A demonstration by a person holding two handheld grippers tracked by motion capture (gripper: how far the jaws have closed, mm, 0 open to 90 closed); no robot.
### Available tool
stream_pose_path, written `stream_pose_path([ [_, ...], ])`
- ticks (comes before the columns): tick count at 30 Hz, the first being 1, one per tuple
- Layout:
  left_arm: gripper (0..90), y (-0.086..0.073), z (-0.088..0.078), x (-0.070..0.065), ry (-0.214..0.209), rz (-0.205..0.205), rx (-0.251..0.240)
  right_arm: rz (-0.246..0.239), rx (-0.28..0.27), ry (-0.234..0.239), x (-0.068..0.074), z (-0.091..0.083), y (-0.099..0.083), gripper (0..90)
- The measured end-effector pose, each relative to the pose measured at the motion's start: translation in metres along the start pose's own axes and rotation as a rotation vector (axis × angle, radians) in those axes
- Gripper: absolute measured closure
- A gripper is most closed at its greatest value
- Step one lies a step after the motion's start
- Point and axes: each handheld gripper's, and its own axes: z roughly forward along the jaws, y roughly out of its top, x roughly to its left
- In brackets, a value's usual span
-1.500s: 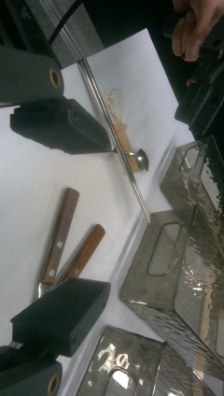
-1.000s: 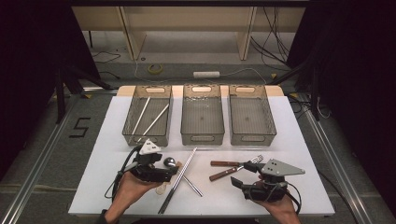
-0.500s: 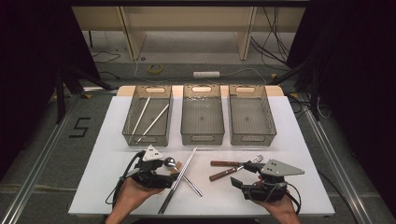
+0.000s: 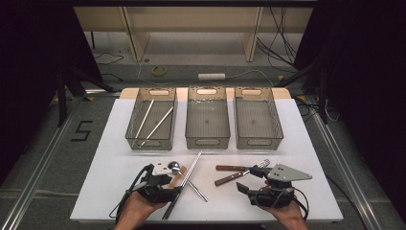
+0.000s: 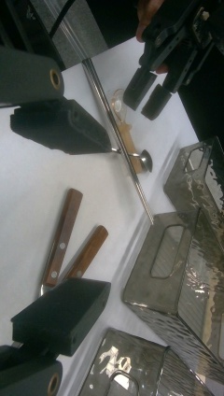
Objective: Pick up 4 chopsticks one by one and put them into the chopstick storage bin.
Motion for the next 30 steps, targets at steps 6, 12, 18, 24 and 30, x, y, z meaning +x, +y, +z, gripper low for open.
stream_pose_path([
  [6,57.9,-0.001,0.004,0.000,0.004,0.006,0.018,-0.005,0.001,-0.002,0.000,0.001,0.000,28.9],
  [12,64.0,0.000,0.011,-0.001,0.010,0.016,0.029,-0.008,0.006,-0.003,0.001,0.002,0.000,29.1],
  [18,67.5,0.001,0.015,-0.002,0.004,0.014,0.032,-0.013,0.009,-0.002,0.002,0.002,0.000,29.2],
  [24,67.4,0.000,0.010,-0.011,-0.025,0.040,0.029,-0.014,0.013,-0.001,0.002,0.003,0.001,29.2],
  [30,69.4,-0.003,0.012,-0.017,-0.051,0.034,0.054,-0.013,0.009,-0.002,0.002,0.002,0.000,29.2],
])
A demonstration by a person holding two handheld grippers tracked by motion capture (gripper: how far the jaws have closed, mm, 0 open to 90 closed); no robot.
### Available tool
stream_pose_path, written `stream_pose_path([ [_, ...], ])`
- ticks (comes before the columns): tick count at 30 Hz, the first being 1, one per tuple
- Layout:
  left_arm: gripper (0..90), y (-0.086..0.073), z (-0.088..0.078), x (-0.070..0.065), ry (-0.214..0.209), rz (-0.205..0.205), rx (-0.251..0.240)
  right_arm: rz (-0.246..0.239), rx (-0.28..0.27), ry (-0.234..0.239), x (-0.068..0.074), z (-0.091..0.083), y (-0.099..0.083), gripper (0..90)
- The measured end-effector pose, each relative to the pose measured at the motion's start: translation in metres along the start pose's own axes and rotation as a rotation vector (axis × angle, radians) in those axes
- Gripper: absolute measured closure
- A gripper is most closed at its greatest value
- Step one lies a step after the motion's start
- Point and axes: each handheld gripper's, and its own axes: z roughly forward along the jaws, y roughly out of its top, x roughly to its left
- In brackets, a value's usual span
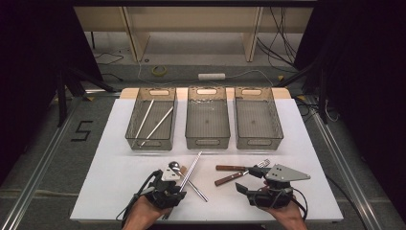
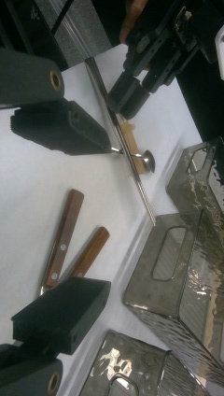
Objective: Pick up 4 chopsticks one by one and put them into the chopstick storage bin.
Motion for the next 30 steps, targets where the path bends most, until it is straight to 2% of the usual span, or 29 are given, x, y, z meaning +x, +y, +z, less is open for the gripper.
stream_pose_path([
  [9,70.6,0.000,0.003,-0.002,0.002,0.002,0.013,0.001,0.004,0.000,0.001,0.000,0.000,29.2],
  [20,70.7,0.000,0.007,-0.005,0.047,0.031,0.037,0.002,0.003,0.004,0.000,0.000,0.000,29.4],
  [30,70.5,0.000,0.011,-0.006,0.057,0.036,0.047,0.000,0.003,0.007,0.000,0.000,0.000,29.8],
])
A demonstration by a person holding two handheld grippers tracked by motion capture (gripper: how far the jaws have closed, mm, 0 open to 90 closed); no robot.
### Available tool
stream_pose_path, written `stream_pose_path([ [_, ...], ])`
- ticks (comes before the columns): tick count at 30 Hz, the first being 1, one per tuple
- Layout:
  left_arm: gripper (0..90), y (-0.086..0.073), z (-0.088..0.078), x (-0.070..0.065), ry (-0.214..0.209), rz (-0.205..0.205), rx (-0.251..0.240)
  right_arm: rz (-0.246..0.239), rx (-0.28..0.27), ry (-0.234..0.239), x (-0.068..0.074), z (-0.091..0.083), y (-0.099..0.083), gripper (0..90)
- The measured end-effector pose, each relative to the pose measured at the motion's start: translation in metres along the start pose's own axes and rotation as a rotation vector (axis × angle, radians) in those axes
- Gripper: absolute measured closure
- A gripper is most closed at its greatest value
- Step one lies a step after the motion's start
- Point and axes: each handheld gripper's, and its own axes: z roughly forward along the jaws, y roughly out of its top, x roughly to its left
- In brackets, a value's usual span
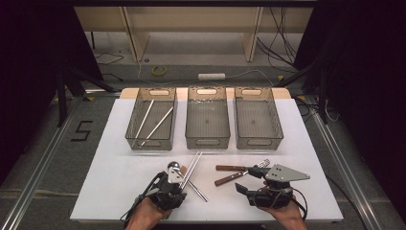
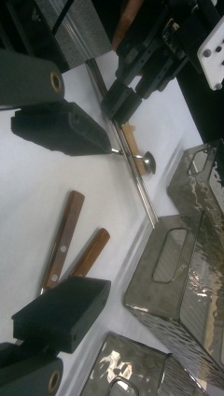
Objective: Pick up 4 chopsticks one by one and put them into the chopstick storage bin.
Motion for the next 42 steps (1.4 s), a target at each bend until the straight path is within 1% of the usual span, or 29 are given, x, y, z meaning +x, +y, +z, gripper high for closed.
stream_pose_path([
  [1,70.5,0.000,0.001,-0.001,0.000,-0.003,0.001,0.000,0.001,0.000,0.000,0.000,0.000,29.9],
  [4,70.6,0.001,0.002,-0.002,0.009,0.011,0.007,-0.001,0.001,-0.001,0.000,0.000,0.000,29.9],
  [7,70.9,0.001,0.006,-0.004,0.007,0.015,0.019,-0.001,0.002,-0.001,0.000,0.000,0.000,29.9],
  [10,72.4,0.002,0.009,-0.004,0.011,0.025,0.030,-0.003,0.001,0.000,0.000,0.001,0.000,30.0],
  [11,72.8,0.002,0.011,-0.004,0.013,0.022,0.031,-0.003,0.002,0.000,0.000,0.001,0.000,30.0],
  [13,75.7,0.002,0.013,-0.003,0.013,0.024,0.037,-0.005,0.005,0.000,0.001,0.001,0.000,30.3],
  [16,77.9,0.002,0.013,-0.003,0.012,0.016,0.035,-0.005,0.004,0.001,0.001,0.001,0.000,30.4],
  [18,78.0,0.002,0.013,-0.002,0.002,0.011,0.036,-0.003,0.006,0.001,0.000,0.001,0.000,30.4],
  [19,78.0,0.002,0.014,-0.001,-0.004,0.001,0.034,-0.004,0.006,0.001,0.001,0.001,0.000,30.4],
  [29,78.9,0.003,0.015,0.000,-0.009,-0.002,0.031,-0.010,0.011,0.003,0.002,0.003,0.000,30.8],
  [34,82.8,0.004,0.016,0.000,-0.006,-0.003,0.027,-0.009,0.010,0.003,0.001,0.002,0.000,30.9],
  [35,83.0,0.004,0.016,0.000,-0.006,-0.012,0.024,-0.008,0.009,0.003,0.001,0.002,0.000,31.0],
  [37,83.3,0.005,0.016,0.001,-0.011,-0.018,0.022,-0.008,0.010,0.003,0.001,0.002,0.000,31.0],
  [42,84.0,0.005,0.017,0.000,-0.022,-0.019,0.018,-0.008,0.011,0.003,0.001,0.002,0.000,31.0],
])
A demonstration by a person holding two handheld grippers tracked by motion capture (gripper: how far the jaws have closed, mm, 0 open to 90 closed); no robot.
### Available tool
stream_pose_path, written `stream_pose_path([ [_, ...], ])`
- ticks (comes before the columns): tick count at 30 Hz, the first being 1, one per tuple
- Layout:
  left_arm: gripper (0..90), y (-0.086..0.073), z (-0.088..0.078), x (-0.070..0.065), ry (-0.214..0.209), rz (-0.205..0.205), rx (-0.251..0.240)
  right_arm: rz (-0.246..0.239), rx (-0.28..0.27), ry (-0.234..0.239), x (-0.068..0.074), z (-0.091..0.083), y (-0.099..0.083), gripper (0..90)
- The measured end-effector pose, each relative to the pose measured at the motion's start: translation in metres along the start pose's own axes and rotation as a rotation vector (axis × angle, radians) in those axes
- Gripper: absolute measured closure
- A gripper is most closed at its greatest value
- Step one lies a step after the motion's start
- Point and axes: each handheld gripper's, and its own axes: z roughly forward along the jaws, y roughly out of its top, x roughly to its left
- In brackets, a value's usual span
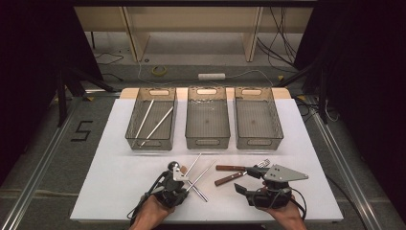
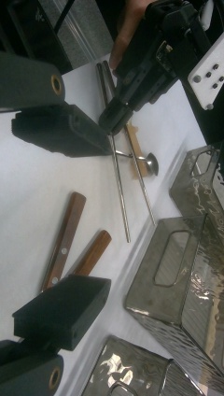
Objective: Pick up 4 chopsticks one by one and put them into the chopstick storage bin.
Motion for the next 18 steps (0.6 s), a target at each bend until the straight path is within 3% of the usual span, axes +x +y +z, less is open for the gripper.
stream_pose_path([
  [6,84.5,0.001,-0.001,-0.003,-0.023,0.013,-0.013,0.001,-0.003,-0.002,0.000,-0.001,0.000,31.0],
  [18,84.5,0.008,-0.028,0.004,-0.049,0.021,-0.129,0.001,-0.013,-0.004,-0.001,-0.002,0.000,31.0],
])
